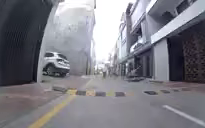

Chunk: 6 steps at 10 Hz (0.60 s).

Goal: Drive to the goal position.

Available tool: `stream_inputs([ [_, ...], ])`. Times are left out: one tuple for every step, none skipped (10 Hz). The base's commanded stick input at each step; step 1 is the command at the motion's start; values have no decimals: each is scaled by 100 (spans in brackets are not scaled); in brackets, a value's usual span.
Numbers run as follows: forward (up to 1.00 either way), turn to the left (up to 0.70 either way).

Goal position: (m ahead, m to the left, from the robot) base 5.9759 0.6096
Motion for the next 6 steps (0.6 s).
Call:
stream_inputs([
  [85,0],
  [85,0],
  [85,0],
  [85,0],
  [85,0],
  [85,0],
])
